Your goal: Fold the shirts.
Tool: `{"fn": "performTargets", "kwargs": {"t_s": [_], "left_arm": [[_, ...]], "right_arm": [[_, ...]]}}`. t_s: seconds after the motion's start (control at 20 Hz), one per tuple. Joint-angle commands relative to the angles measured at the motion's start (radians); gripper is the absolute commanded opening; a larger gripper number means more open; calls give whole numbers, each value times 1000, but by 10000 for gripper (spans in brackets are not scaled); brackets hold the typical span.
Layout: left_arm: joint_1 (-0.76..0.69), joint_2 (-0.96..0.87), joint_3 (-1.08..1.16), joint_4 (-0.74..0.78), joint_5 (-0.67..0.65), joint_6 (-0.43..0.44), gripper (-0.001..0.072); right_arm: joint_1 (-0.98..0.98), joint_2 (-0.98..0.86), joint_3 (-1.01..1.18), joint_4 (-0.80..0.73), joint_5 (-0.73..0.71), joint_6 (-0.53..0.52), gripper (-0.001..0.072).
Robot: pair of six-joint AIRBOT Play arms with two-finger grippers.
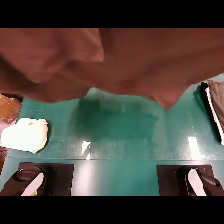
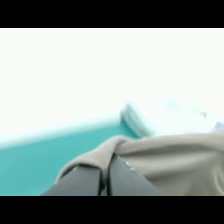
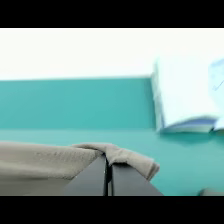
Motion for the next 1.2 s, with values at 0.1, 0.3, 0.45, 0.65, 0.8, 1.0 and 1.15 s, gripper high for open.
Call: {"fn": "performTargets", "kwargs": {"t_s": [0.1, 0.3, 0.45, 0.65, 0.8, 1.0, 1.15], "left_arm": [[2, -5, 148, 137, 21, -86, 24], [2, -126, 29, 150, -118, -86, 26], [1, -296, -74, 145, -266, -85, 27], [1, -519, -256, 137, -321, -78, 27], [1, -684, -346, 137, -226, -56, 27], [2, -867, -321, 120, 12, 1, 26], [2, -950, -220, 120, 111, 2, 26]], "right_arm": [[-68, -141, 398, -26, 193, 49, 16], [33, -261, 314, -25, 262, 113, 16], [208, -366, 108, -88, 291, 114, 16], [373, -577, -81, -259, 275, 114, 16], [378, -773, -103, -265, 205, 114, 16], [336, -1020, 77, -229, 172, 114, 16], [329, -1137, 249, -233, 159, 114, 17]]}}
